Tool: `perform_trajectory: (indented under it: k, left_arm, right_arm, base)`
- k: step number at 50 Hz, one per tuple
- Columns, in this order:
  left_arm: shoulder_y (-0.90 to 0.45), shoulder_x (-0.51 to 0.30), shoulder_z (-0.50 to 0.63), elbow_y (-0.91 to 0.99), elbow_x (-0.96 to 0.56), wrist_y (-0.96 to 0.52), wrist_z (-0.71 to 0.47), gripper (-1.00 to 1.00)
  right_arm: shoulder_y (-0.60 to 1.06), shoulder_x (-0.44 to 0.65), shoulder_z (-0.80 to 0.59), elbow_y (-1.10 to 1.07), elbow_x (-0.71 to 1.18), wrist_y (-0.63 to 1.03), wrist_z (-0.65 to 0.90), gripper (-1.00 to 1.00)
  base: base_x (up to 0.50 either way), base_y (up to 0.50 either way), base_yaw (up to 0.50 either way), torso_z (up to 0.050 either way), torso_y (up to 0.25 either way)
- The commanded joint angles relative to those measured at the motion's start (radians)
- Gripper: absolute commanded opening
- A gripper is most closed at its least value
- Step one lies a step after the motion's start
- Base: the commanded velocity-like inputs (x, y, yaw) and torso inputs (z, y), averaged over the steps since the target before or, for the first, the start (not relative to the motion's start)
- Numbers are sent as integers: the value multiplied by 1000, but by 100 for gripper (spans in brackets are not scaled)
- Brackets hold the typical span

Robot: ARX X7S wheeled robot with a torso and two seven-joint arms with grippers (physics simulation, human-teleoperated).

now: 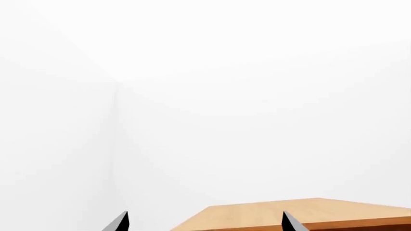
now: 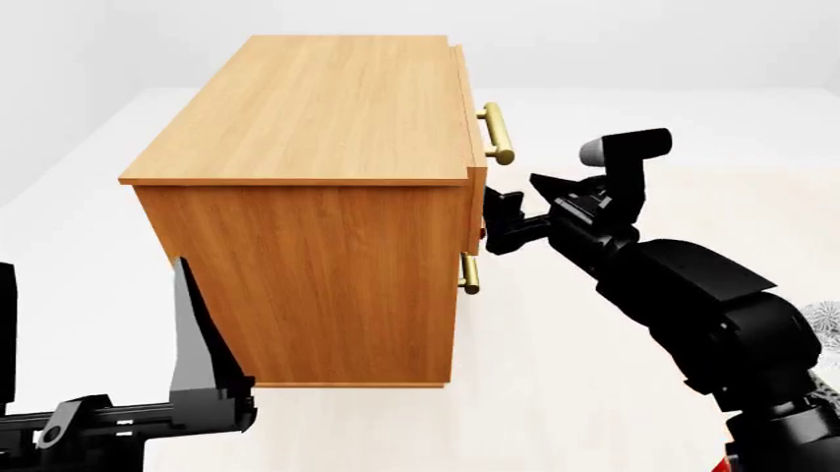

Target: Close the top drawer of the cabinet and put the bowl on top of it.

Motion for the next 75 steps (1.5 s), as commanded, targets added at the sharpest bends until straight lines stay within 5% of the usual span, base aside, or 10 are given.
perform_trajectory:
  k: [1, 32, 59, 75]
  left_arm:
    - [1, -3, 3, -1, 0, 2, -5, 100]
    - [5, -14, 8, -2, -2, 7, -18, 100]
    - [6, -19, 21, -7, 3, 11, -28, 100]
    - [10, -28, 18, -1, -2, 7, -33, 100]
  right_arm:
    - [16, -30, -48, 13, -4, -2, -66, 100]
    - [-39, 29, -41, -70, 3, -48, -114, 100]
    - [-82, 163, 67, -169, 6, -30, 100, 100]
    - [-89, 330, 125, -298, 22, 54, 208, 100]
  base:
    - [0, 0, 0, 0, 0]
    - [0, 0, 0, 0, 0]
    - [0, 0, 0, 0, 0]
    - [0, 0, 0, 0, 0]
